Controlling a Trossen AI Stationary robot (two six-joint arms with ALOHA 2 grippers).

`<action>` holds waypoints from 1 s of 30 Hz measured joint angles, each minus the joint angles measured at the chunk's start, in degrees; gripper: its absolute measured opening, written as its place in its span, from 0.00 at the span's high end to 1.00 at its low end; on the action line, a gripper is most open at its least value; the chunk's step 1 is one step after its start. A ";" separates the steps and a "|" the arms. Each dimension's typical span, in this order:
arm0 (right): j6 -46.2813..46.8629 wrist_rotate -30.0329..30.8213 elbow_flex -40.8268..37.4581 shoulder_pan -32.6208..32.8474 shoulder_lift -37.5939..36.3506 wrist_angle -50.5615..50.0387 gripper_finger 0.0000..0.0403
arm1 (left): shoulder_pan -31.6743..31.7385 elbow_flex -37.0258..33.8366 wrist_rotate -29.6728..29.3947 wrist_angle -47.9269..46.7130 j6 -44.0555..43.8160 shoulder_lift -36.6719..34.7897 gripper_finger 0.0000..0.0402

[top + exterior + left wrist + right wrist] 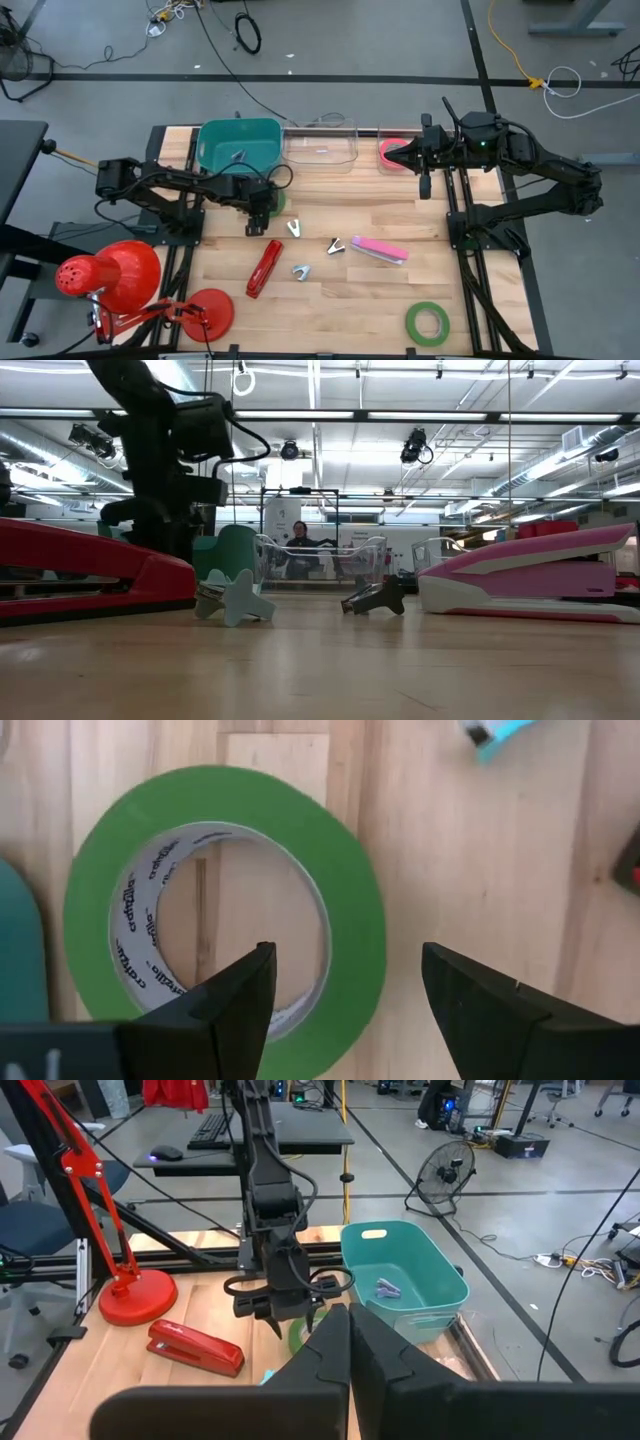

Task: Pick and place Stapler, Stapler remover, tape
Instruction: Put the top green tape into the right transparent bin

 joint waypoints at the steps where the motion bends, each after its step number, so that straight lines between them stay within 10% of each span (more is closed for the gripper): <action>1: 0.00 0.00 0.00 0.00 0.00 0.00 1.00 | 0.26 -0.31 0.04 0.20 -0.04 0.00 0.37; 30: -0.01 0.02 0.00 0.00 0.00 -0.03 1.00 | 1.92 -2.95 4.10 2.71 17.98 0.07 0.40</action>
